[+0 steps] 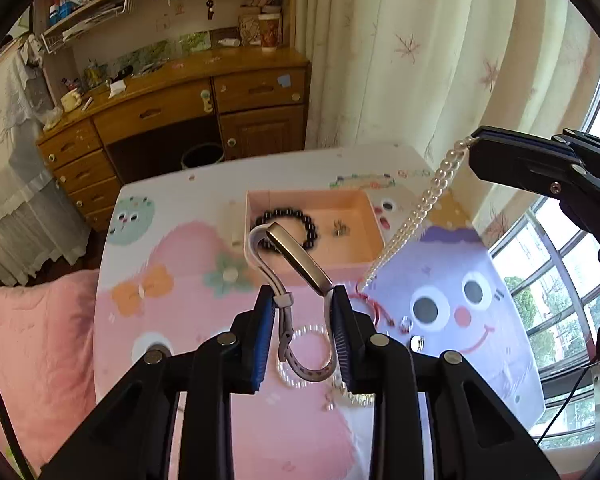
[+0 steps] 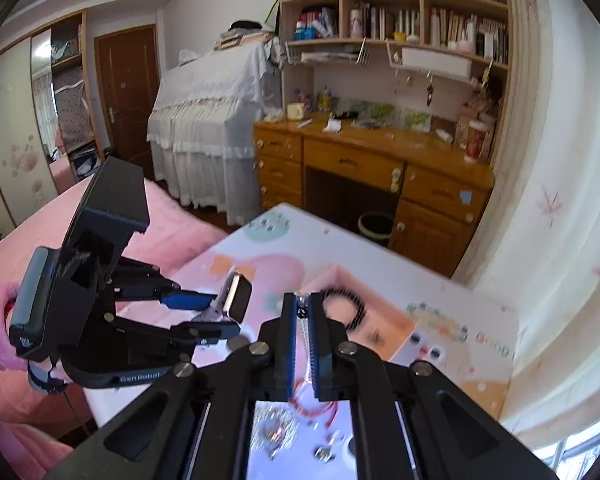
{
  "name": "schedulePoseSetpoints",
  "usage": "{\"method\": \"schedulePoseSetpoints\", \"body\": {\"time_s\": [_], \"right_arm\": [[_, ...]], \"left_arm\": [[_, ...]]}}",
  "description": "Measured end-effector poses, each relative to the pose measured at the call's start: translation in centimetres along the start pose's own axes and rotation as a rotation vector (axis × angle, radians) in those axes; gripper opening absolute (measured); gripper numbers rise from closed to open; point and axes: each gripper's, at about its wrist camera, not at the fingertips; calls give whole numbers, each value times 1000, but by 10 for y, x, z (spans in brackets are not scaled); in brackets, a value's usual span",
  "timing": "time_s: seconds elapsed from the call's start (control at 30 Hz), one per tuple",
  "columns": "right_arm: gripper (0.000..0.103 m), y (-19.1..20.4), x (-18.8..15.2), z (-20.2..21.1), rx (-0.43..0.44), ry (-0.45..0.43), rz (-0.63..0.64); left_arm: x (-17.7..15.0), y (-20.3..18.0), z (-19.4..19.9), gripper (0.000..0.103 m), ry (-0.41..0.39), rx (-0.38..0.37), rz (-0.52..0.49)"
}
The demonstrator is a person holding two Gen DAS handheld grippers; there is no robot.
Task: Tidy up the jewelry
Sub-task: 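Carry the watch and necklace over the pink tray and open both grippers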
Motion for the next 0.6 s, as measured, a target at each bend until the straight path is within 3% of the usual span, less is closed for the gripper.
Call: {"method": "schedulePoseSetpoints", "body": {"time_s": [0.23,0.43,0.53,0.57,0.6], "right_arm": [[5,-16,38,-26,-41,-60,-22],[5,-38,36,-63,-71,-35,-102],[5,-49,23,-77,-85,-19,-152],[5,-54,19,-81,-94,-14,-174],[8,-59,13,-86,-105,3,-204]], "left_arm": [[42,20,-32,28,-45,-62,-20],[56,26,-86,29,-11,-134,-10],[55,28,-110,51,12,-140,8],[55,30,-120,65,37,-128,18],[54,31,-125,72,55,-130,27]]}}
Point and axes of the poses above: each gripper's, at about its wrist camera, not at the fingertips, and z roughly against the way its jaws point, y to its left, x to its top, and after that the axes turned 11 degrees about -z, right-handed
